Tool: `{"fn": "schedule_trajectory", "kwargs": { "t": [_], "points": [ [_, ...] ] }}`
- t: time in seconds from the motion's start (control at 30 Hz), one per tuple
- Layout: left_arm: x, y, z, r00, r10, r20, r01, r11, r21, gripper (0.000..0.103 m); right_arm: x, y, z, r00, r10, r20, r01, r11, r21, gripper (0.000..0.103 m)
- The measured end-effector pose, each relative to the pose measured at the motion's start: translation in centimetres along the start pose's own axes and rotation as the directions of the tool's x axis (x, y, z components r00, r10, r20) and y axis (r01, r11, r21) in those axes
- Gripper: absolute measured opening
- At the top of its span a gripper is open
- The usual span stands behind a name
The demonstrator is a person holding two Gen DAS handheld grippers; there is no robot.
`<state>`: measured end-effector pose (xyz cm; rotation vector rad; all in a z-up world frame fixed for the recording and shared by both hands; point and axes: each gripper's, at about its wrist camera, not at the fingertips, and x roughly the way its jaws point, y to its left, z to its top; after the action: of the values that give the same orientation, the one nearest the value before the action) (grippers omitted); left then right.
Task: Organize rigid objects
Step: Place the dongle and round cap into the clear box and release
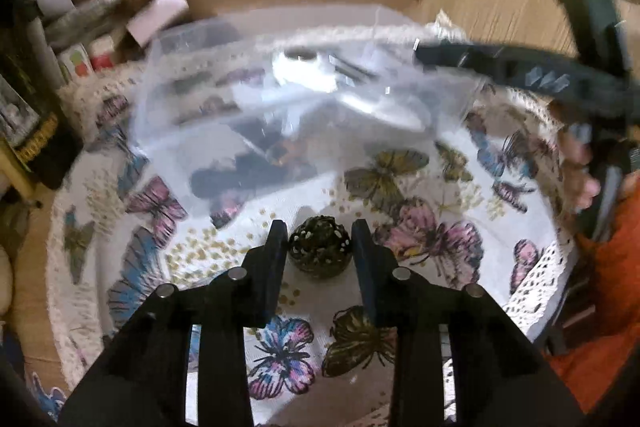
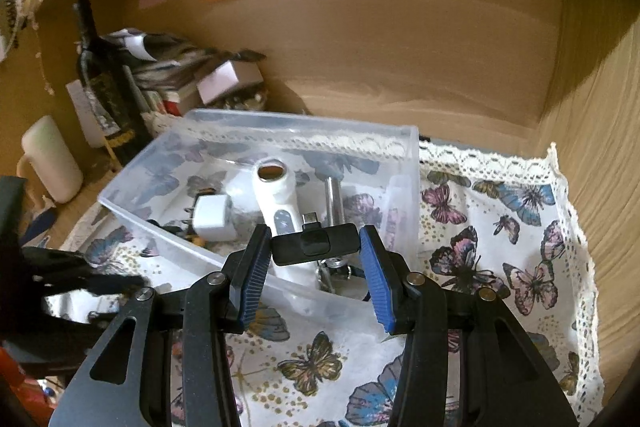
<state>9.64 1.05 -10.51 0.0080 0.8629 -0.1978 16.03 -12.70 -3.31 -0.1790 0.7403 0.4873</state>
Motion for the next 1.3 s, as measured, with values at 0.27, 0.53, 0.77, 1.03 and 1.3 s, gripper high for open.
{"fn": "schedule_trajectory", "kwargs": {
  "t": [0.27, 0.53, 0.77, 1.03, 1.3],
  "points": [
    [-4.0, 1.3, 3.4, 0.987, 0.048, 0.156, -0.044, 0.999, -0.031, 0.033, 0.6, -0.1, 0.2, 1.000, -0.009, -0.014, 0.009, 1.000, 0.006, 0.042],
    [-2.8, 3.1, 5.8, 0.981, 0.097, 0.166, -0.088, 0.994, -0.065, 0.033, -0.6, 0.1, 0.1, 1.000, -0.001, 0.010, 0.001, 1.000, -0.006, 0.054],
    [-1.2, 3.4, 5.9, 0.981, 0.141, 0.135, -0.129, 0.987, -0.093, 0.036, -2.7, 0.5, 0.2, 0.998, 0.003, 0.061, -0.003, 1.000, -0.006, 0.060],
    [-3.9, 2.0, 5.9, 0.968, 0.133, 0.213, -0.120, 0.990, -0.073, 0.050, -5.0, 1.4, 0.2, 0.993, -0.007, 0.118, 0.009, 1.000, -0.015, 0.068],
    [-8.5, -0.2, 5.8, 0.918, 0.152, 0.367, -0.137, 0.988, -0.069, 0.087, -9.1, 2.4, 0.4, 0.973, -0.029, 0.227, 0.033, 0.999, -0.011, 0.089]
  ]
}}
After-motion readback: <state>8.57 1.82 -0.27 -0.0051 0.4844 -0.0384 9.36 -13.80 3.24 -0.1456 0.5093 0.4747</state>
